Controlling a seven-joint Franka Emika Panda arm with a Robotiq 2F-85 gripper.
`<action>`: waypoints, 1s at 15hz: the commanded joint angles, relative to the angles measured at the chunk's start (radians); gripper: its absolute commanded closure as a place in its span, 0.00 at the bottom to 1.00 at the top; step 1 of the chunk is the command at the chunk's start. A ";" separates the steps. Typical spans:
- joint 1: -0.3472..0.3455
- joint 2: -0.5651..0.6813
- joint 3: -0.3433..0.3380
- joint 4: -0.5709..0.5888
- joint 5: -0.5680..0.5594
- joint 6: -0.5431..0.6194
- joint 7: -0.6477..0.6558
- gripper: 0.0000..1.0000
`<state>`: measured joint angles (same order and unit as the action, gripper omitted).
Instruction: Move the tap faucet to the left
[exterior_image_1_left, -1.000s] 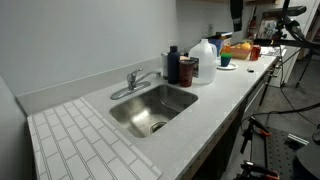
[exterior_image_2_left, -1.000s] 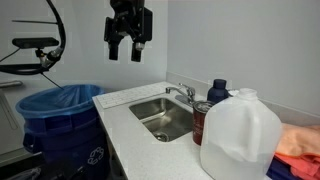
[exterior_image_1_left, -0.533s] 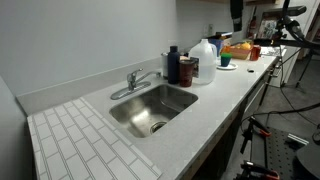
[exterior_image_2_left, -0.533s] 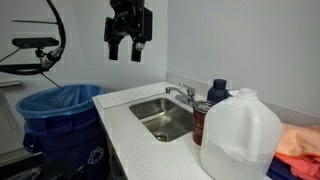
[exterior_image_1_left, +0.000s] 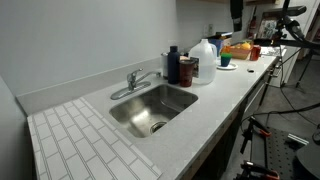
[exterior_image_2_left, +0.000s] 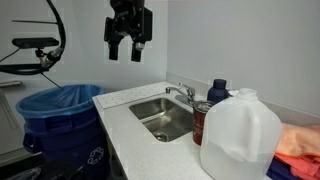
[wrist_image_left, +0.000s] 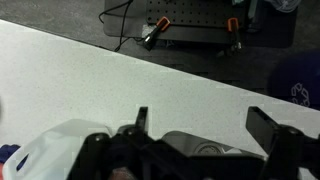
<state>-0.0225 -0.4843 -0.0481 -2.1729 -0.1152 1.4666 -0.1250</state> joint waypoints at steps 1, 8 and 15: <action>0.004 0.001 -0.003 0.003 -0.001 -0.003 0.001 0.00; -0.002 -0.007 -0.002 -0.013 0.022 0.057 0.053 0.00; 0.053 0.069 0.116 0.252 0.098 -0.028 0.197 0.00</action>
<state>0.0040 -0.4749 0.0115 -2.0853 -0.0541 1.5033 -0.0103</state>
